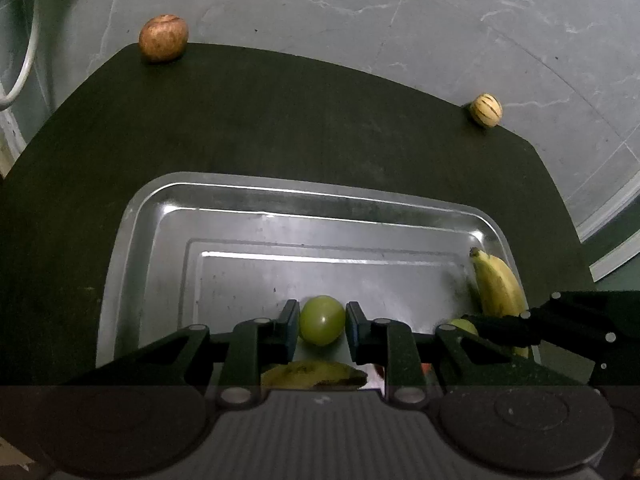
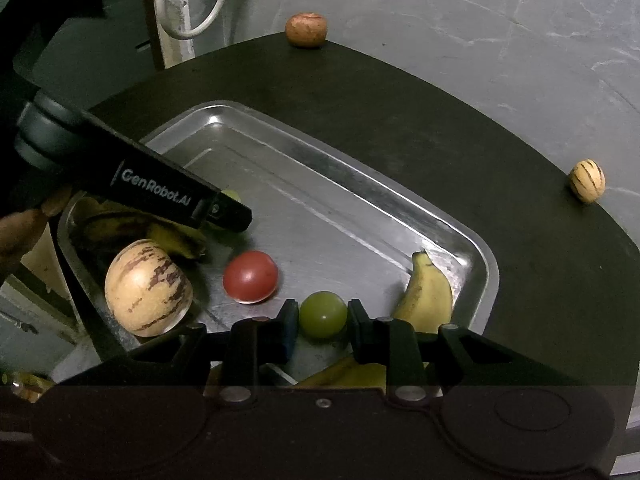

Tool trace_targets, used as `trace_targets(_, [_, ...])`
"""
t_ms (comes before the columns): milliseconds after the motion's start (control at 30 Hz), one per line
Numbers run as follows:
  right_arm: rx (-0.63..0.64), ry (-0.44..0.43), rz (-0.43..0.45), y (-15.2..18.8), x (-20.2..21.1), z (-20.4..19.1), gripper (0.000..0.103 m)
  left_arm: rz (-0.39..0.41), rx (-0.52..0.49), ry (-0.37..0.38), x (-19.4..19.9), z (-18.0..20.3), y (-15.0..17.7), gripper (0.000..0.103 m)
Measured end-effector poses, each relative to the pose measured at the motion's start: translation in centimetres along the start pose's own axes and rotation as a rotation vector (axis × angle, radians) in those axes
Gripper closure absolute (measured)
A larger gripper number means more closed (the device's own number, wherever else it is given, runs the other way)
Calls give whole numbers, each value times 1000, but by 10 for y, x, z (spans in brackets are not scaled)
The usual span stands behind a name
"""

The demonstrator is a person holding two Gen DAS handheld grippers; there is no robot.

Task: Organize fruits
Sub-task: 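Open both tools to drop the green grapes into the tray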

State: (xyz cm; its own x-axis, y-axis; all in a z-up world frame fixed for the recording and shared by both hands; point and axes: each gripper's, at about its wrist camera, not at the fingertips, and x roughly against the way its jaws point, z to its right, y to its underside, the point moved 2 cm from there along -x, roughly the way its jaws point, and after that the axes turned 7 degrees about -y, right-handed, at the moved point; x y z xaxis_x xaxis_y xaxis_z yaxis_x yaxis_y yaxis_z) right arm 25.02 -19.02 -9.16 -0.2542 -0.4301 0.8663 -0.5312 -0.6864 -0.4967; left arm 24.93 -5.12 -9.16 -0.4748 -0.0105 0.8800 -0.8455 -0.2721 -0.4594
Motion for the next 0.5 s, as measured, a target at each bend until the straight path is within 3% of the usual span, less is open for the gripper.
trace_targets(500, [-164, 16, 56, 17, 10, 6, 69, -47, -106, -3, 4, 9, 3, 73])
